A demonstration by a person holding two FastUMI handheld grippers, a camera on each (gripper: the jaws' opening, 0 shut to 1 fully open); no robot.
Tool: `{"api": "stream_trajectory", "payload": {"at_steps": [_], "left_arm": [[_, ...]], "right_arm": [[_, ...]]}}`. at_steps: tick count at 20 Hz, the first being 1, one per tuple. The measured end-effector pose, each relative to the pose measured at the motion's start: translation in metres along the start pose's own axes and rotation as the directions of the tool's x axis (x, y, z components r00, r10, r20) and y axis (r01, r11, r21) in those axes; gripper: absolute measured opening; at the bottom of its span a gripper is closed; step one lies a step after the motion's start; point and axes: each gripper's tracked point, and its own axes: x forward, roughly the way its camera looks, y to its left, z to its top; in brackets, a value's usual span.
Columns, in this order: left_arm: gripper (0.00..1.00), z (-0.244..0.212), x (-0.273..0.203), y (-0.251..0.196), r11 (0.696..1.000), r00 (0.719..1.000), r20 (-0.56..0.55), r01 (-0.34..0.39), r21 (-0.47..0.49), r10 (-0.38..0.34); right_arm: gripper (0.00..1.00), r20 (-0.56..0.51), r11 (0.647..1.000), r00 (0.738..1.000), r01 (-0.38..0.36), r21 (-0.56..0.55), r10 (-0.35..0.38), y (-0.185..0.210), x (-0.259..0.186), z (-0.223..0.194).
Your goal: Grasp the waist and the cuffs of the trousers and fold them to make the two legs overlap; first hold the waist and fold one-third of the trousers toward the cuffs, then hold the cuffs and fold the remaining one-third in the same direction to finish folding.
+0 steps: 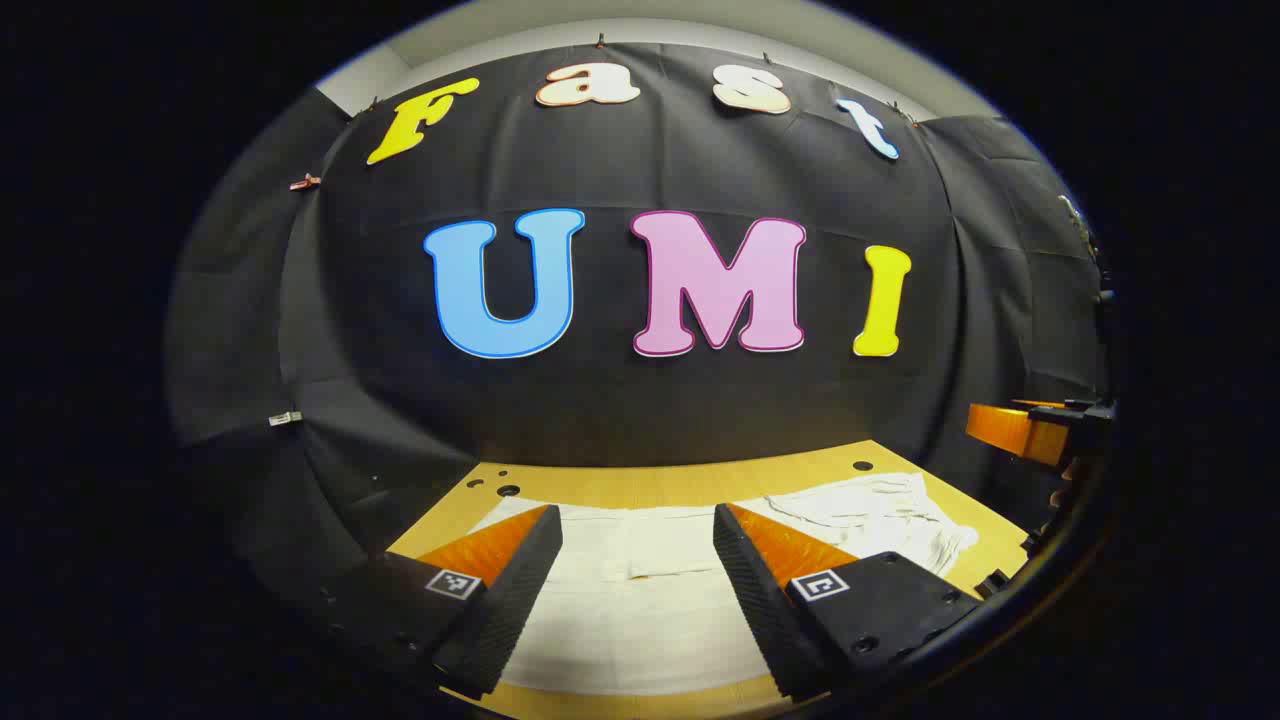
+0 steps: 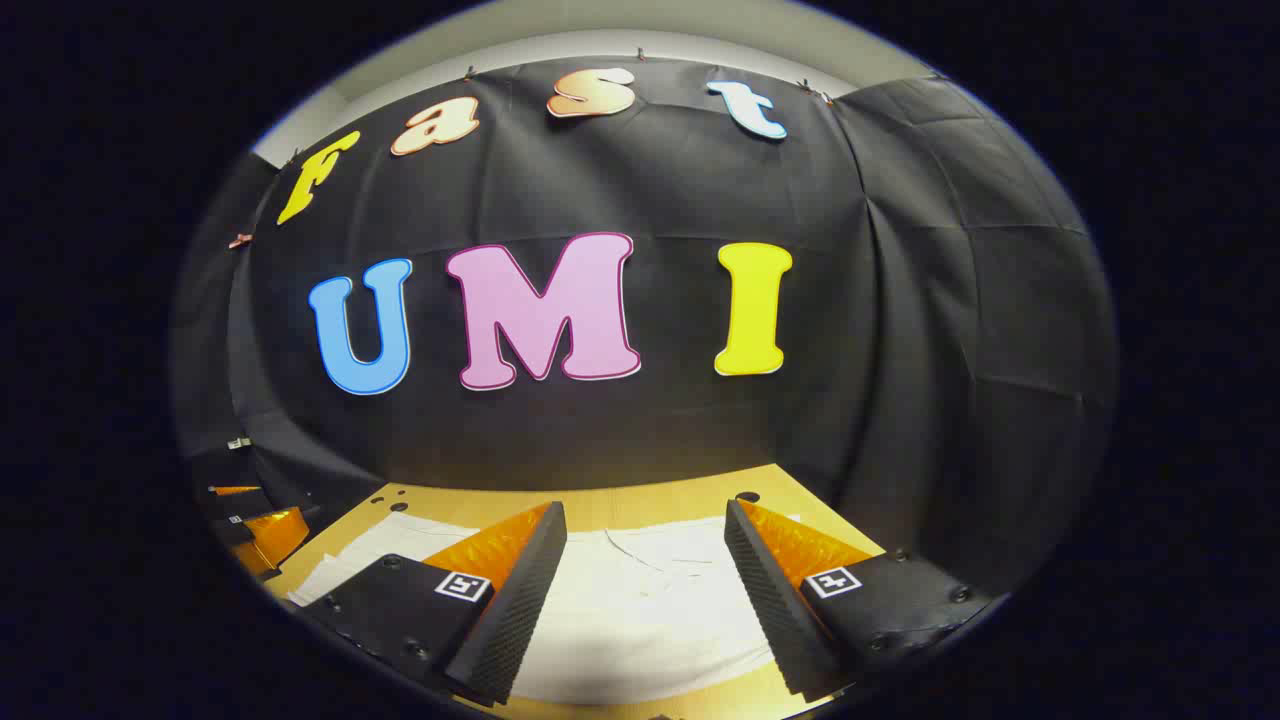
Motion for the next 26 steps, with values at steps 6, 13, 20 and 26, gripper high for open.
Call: {"api": "stream_trajectory", "payload": {"at_steps": [6,13,20,26], "left_arm": [[0.96,-0.004,0.015,0.002,1.0,0.999,-0.022,-0.023,-0.017,0.022],[0.97,-0.017,0.029,-0.02,0.998,0.998,-0.041,-0.047,-0.045,0.045],[0.96,-0.006,0.029,-0.037,1.0,1.0,0.002,-0.005,0.03,0.005],[0.96,-0.011,0.028,-0.039,0.999,1.0,-0.008,0.018,0.035,-0.018]], "right_arm": [[0.98,0.025,1.0,1.0,0.011,-0.012,-0.01,-0.007,0.015,0.008],[0.98,0.075,0.993,0.994,-0.07,-0.1,0.077,-0.011,0.039,0.005],[0.98,0.02,0.98,0.988,-0.151,-0.129,0.155,-0.004,0.036,-0.014],[0.99,0.015,0.976,0.988,-0.149,-0.158,0.154,-0.01,0.041,-0.025]]}}
